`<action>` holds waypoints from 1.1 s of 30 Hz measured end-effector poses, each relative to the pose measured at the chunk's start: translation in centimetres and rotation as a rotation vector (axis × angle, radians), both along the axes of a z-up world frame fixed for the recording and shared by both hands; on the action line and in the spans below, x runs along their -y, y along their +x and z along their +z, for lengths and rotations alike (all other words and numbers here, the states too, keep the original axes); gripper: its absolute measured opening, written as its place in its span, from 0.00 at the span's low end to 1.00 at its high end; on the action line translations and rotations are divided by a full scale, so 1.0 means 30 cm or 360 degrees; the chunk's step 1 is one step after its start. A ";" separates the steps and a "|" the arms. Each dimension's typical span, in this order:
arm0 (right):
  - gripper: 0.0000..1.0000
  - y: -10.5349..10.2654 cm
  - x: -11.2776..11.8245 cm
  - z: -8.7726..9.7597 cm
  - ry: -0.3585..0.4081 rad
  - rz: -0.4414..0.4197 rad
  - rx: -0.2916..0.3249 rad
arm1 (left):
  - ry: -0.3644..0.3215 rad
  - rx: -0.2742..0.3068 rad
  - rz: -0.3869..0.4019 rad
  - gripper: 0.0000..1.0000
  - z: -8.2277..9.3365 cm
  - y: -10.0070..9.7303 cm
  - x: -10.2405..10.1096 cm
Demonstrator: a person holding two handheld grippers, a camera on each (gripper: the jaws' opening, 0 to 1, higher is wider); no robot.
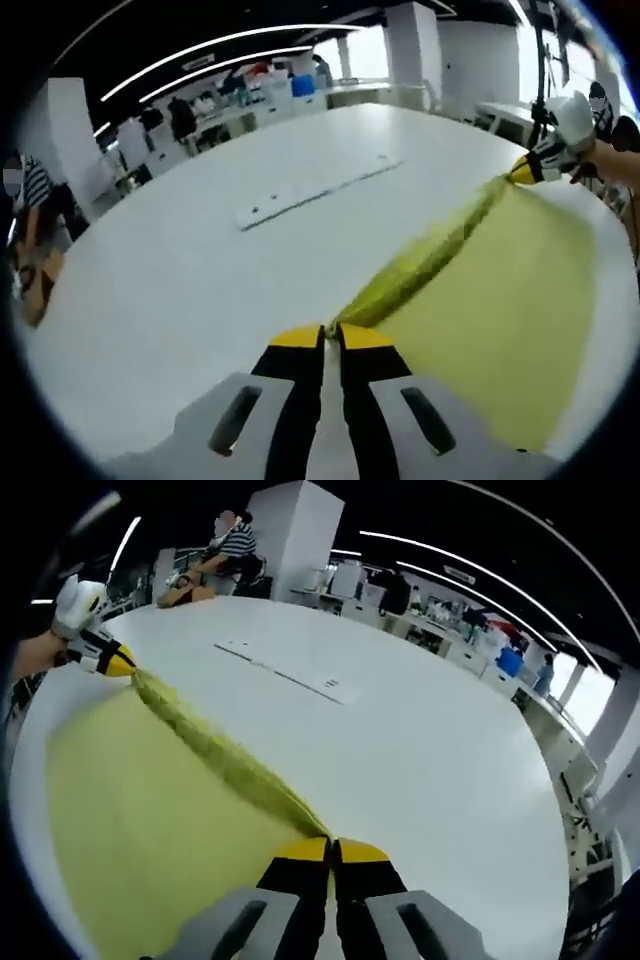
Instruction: Fold the garment on the visible template until the final outline fits inside the template.
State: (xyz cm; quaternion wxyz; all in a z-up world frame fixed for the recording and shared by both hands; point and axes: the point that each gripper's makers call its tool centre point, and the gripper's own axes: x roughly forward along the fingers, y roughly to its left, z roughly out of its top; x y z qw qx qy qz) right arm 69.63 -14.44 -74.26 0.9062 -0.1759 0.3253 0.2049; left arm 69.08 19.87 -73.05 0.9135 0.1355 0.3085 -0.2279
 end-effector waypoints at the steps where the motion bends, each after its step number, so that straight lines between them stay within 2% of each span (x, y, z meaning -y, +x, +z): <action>1: 0.00 0.002 0.000 0.002 0.0013 -0.0013 0.0004 | -0.0034 -0.0004 0.0042 0.03 0.001 -0.003 -0.002; 2: 0.00 0.005 0.001 0.006 0.0031 -0.0031 0.0010 | -0.0038 -0.0001 0.0056 0.04 0.003 -0.006 -0.004; 4: 0.06 0.010 0.005 0.017 0.0076 -0.0077 0.0023 | -0.0037 0.0015 0.0053 0.07 0.009 -0.013 -0.006; 10: 0.27 0.001 0.001 0.036 0.0203 -0.0136 -0.0013 | -0.0073 0.0028 0.0077 0.28 0.020 -0.030 -0.024; 15: 0.45 -0.036 -0.010 0.039 0.0187 -0.0102 -0.0055 | -0.0149 0.0012 0.0085 0.37 0.026 -0.075 -0.029; 18: 0.48 -0.071 -0.031 0.050 0.0201 -0.0046 -0.0074 | -0.0177 0.0009 0.0067 0.43 0.028 -0.105 -0.028; 22: 0.56 -0.126 -0.055 0.045 0.0208 0.0032 -0.0153 | -0.0234 -0.0010 0.0025 0.50 0.035 -0.150 -0.014; 26: 0.66 -0.190 -0.082 0.044 0.0262 0.0083 -0.0235 | -0.0218 0.0007 -0.0026 0.57 0.044 -0.190 -0.007; 30: 0.74 -0.227 -0.091 0.046 0.0285 0.0112 -0.0275 | -0.0238 -0.0001 -0.0068 0.61 0.050 -0.234 0.001; 33: 0.76 -0.269 -0.095 0.051 0.0280 0.0140 -0.0302 | -0.0245 -0.0015 -0.0100 0.63 0.047 -0.267 -0.002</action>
